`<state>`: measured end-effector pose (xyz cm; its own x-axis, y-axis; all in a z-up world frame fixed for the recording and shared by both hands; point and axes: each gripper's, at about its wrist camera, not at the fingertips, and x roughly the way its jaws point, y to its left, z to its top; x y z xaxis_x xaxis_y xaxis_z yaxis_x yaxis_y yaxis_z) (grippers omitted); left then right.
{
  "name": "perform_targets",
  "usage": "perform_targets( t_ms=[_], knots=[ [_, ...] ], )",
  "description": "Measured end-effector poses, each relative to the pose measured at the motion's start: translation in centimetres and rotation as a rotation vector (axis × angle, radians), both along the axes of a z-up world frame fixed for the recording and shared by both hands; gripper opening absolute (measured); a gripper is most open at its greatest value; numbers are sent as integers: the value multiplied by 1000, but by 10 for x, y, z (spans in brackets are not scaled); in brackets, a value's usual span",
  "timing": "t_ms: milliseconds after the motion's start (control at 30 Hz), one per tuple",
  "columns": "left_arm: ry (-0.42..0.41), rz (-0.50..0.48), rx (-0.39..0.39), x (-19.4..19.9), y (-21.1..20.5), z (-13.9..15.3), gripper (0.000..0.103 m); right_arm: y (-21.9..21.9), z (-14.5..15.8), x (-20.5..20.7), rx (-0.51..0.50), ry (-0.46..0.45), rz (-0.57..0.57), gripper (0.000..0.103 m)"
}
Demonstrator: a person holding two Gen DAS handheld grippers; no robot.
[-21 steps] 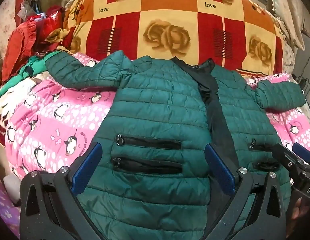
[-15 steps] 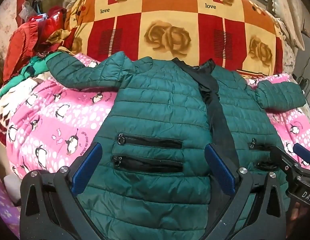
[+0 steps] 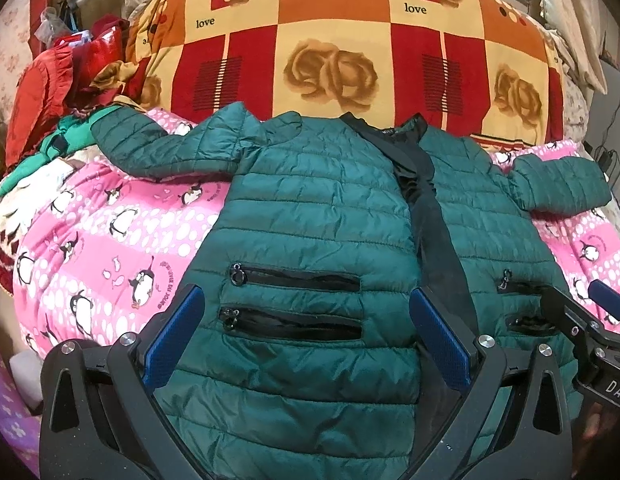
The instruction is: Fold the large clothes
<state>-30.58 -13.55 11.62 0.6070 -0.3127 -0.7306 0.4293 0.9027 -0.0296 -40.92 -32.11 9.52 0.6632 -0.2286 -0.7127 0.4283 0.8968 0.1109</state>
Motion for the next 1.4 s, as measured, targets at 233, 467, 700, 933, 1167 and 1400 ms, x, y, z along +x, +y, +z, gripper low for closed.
perform_targets(
  t_ms=[233, 467, 700, 933, 1167, 1400],
  knots=[
    [13, 2, 2, 1, 0, -3, 102, 1, 0, -1, 3, -32, -5, 103],
    [24, 2, 2, 1, -1, -5, 102, 0, -1, -1, -10, -7, -22, 103],
    [29, 3, 6, 1, 0, -8, 102, -2, -1, 0, 19, -50, -9, 103],
    [32, 0, 8, 1, 0, -9, 102, -2, -2, 0, 26, -69, -4, 103],
    [37, -1, 9, 2, 0, -11, 102, -3, -4, 2, 12, -46, -18, 103],
    [39, -1, 10, 2, 0, -13, 102, -3, -7, 1, 4, -22, -22, 103]
  ],
)
